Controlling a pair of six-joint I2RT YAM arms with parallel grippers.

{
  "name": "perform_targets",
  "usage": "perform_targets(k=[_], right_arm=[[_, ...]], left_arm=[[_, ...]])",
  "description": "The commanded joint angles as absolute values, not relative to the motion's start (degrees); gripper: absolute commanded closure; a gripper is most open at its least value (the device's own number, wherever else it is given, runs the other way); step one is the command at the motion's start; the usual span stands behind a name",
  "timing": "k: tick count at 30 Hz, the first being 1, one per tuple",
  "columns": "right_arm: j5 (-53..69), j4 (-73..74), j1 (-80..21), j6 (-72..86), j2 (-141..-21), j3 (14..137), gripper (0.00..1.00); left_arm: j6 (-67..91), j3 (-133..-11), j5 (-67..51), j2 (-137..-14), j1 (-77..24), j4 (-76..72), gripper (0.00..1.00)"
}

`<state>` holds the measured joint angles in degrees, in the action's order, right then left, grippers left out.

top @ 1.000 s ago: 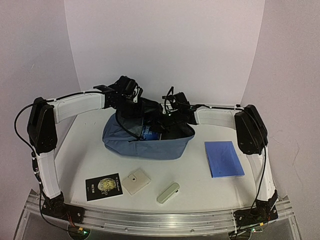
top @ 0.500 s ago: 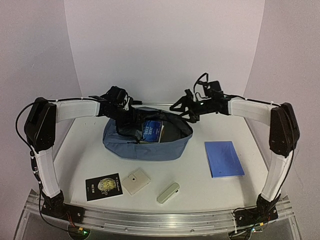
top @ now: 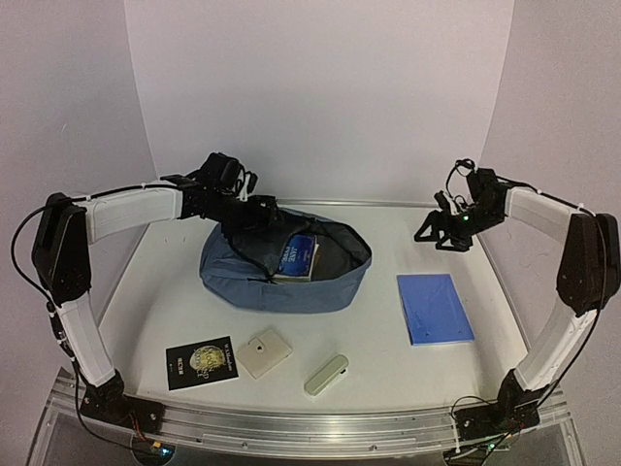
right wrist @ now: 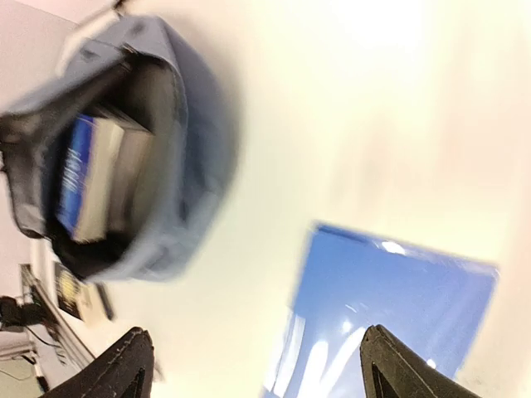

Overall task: Pack the student bag
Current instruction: Place the book in the student bag, then pick up the book from the center of the board.

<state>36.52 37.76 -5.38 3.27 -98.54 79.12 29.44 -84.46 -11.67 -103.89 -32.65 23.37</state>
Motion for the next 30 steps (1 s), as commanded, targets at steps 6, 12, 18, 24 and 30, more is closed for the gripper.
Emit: perform_targets(k=[6, 12, 18, 24, 30], right_arm=[[26.85, 53.12, 5.1, -18.02, -100.43, 72.5, 0.14], [26.74, 53.9, 5.62, -20.87, -104.55, 70.7, 0.16], [29.16, 53.94, 5.59, -20.43, -110.93, 70.86, 0.2], [34.28, 53.79, 5.49, -18.14, -114.97, 72.11, 0.24], [41.7, 53.79, 4.9, -14.63, -115.88, 72.42, 0.34]], left_arm=[[24.04, -87.84, -7.86, -97.66, -40.04, 25.64, 0.0], [23.65, -87.59, -10.2, -100.44, -42.61, 24.36, 0.0], [22.17, -92.43, -11.53, -107.46, -47.94, 24.69, 0.0], [22.11, -98.68, -14.43, -115.43, -52.86, 24.11, 0.0], [22.47, -107.13, -18.52, -124.92, -56.4, 25.41, 0.0]])
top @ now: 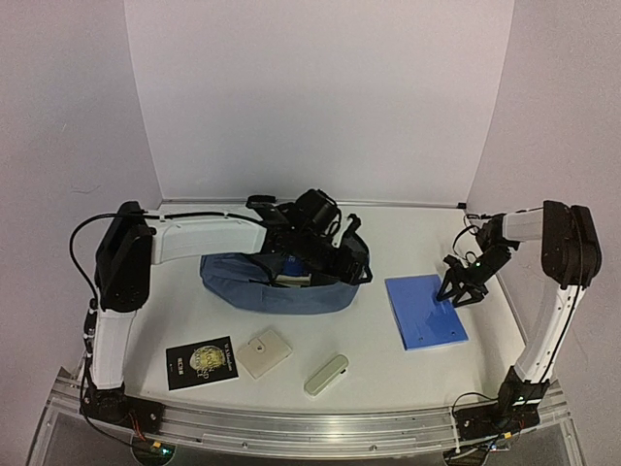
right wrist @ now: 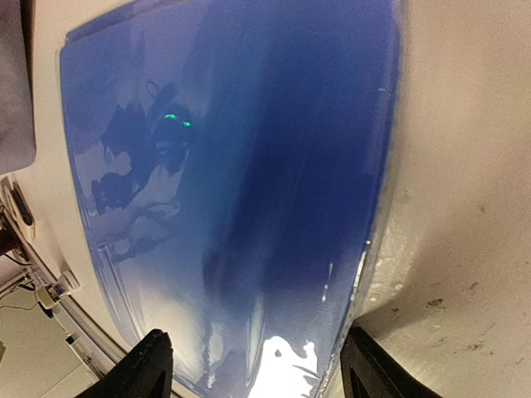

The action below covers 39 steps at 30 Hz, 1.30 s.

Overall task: Pack the student bag
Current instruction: Pick up the book from the center of the board.

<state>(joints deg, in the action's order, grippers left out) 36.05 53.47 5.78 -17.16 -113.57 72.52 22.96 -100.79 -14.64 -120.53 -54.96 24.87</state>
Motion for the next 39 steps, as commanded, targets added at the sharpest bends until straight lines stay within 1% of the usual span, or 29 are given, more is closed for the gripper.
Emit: perform_targets(k=[1, 5, 9, 15, 18, 21, 26, 30, 36, 39], right_arm=[[42.88, 53.79, 4.82, -13.95, -115.93, 72.31, 0.35], [44.8, 53.67, 4.71, -12.6, -116.46, 71.71, 0.38], [43.97, 53.57, 4.74, -12.59, -116.59, 71.15, 0.39], [40.19, 53.75, 4.74, -12.61, -116.89, 72.01, 0.39], [37.23, 54.24, 4.72, -14.33, -116.02, 72.33, 0.39], [34.77, 55.85, 4.74, -16.95, -115.53, 72.87, 0.36], [33.53, 60.68, 4.75, -22.02, -115.8, 73.83, 0.34], [33.01, 63.07, 4.75, -24.73, -116.45, 73.74, 0.33], [33.77, 64.06, 4.7, -25.79, -116.13, 73.67, 0.33], [33.84, 64.12, 4.69, -25.84, -116.22, 73.78, 0.33]], left_arm=[[22.33, -108.44, -19.18, -126.28, -56.82, 25.74, 0.01], [21.61, -114.57, -21.52, -132.07, -58.01, 28.56, 0.07], [19.9, -119.38, -22.49, -136.81, -59.5, 32.36, 0.14], [18.62, -121.98, -22.51, -140.17, -61.31, 35.78, 0.17], [17.58, -120.76, -19.01, -138.58, -62.81, 35.94, 0.17], [16.97, -118.56, -13.08, -134.75, -63.96, 35.89, 0.12], [16.42, -116.42, -6.44, -128.81, -65.5, 37.62, 0.08], [18.43, -116.65, -9.65, -128.43, -66.15, 38.21, 0.07], [23.7, -118.89, -15.38, -133.16, -66.94, 35.45, 0.06], [27.6, -118.04, -16.85, -134.11, -67.2, 31.12, 0.05]])
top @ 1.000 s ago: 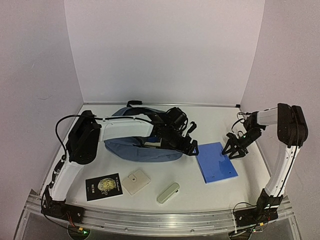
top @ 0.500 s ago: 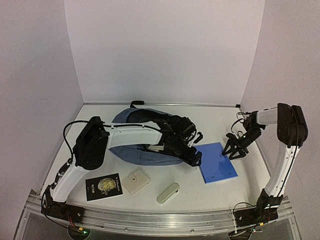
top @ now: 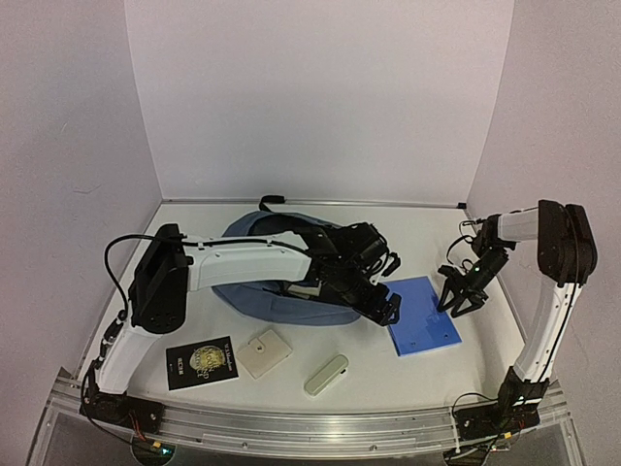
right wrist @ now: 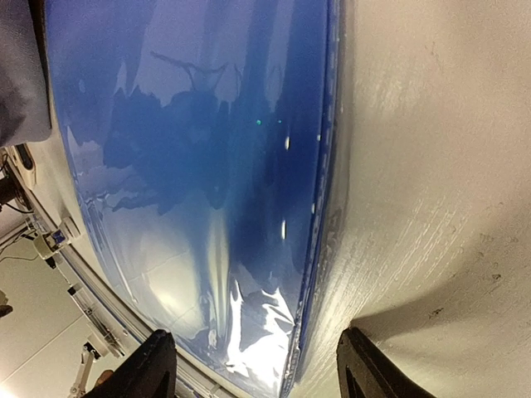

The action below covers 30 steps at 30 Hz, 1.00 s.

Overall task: Pack the student bag
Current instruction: Pick up the book from the center of the board.

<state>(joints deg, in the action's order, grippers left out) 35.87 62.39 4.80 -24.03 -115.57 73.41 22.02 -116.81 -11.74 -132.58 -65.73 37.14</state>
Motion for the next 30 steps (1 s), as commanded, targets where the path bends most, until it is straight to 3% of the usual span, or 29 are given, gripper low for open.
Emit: perform_targets(k=[1, 4, 8, 11, 17, 22, 30], right_arm=[[33.84, 64.13, 4.68, -25.84, -116.29, 73.82, 0.34], [33.8, 64.11, 4.72, -25.94, -115.71, 73.64, 0.34], [33.84, 64.02, 4.72, -26.1, -114.72, 73.34, 0.33], [33.76, 64.0, 4.68, -26.16, -114.41, 73.26, 0.34], [33.82, 64.01, 4.69, -26.28, -114.14, 73.12, 0.34], [33.83, 64.01, 4.71, -26.42, -114.47, 73.37, 0.34], [34.0, 64.03, 4.66, -26.77, -114.46, 73.35, 0.36]], left_arm=[[28.58, -116.67, -15.57, -133.51, -67.39, 29.29, 0.03], [30.63, -114.7, -6.27, -131.08, -67.63, 30.64, 0.0], [32.84, -112.75, 14.43, -125.88, -67.58, 37.2, 0.0], [33.5, -108.1, 20.28, -120.44, -67.72, 34.92, 0.0], [31.63, -107.26, 14.57, -118.81, -71.23, 29.65, 0.0], [34.95, -114.32, 4.07, -127.06, -73.03, 28.24, 0.0], [39.69, -123.53, -2.54, -137.55, -72.66, 29.22, 0.0]])
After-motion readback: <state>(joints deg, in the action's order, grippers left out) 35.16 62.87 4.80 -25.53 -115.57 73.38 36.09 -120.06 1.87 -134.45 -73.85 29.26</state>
